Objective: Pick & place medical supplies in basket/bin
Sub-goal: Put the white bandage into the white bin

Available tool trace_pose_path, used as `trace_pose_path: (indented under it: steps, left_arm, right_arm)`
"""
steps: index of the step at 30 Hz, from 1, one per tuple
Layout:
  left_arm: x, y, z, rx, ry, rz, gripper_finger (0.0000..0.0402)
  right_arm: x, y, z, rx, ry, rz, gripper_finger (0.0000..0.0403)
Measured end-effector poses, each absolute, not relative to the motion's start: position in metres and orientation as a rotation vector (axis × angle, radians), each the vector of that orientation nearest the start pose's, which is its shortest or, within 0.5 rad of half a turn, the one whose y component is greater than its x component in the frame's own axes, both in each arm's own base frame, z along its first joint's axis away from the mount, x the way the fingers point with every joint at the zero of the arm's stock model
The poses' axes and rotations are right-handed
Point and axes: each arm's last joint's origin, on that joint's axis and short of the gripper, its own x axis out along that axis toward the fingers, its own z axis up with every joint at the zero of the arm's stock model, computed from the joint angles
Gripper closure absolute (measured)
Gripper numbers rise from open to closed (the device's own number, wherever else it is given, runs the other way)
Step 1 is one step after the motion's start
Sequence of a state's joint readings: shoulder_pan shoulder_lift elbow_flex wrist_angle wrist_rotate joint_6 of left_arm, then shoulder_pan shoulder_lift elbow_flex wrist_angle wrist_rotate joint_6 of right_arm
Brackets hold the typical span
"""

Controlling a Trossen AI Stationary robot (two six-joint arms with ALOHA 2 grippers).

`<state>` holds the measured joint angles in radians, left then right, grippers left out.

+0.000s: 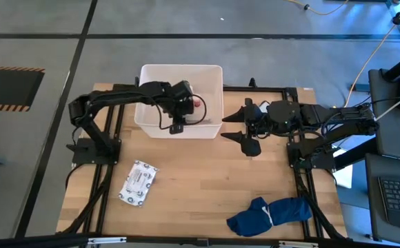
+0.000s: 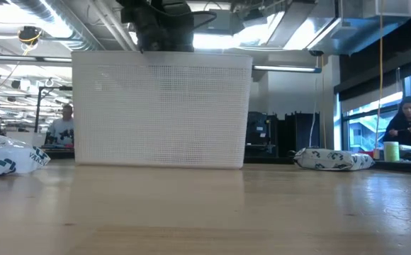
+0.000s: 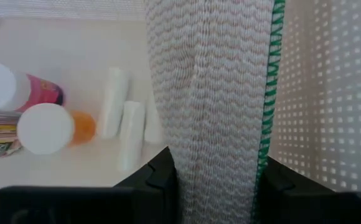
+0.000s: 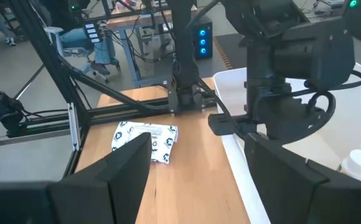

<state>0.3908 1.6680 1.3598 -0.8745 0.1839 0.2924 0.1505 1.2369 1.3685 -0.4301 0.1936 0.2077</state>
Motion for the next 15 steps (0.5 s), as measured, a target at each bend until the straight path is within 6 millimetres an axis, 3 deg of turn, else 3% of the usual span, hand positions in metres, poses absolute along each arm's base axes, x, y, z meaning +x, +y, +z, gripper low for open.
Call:
trace_pose_path:
  steps: [5,11,15]
  left_arm:
    - [0.307,0.124,0.265,-0.159,1.101,-0.050,0.0285]
    - [0.303,0.134,0.290,-0.169,1.040,0.036,0.0284]
    - [0.301,0.143,0.296,-0.210,1.021,0.090,0.0286]
  right_arm:
    - [0.258,0.034,0.416,0.155,0.289,-0.073,0.0144]
    - [0.258,0.034,0.416,0.154,0.288,-0.073,0.0144]
    - [0.258,0.034,0.416,0.153,0.289,-0.072,0.0144]
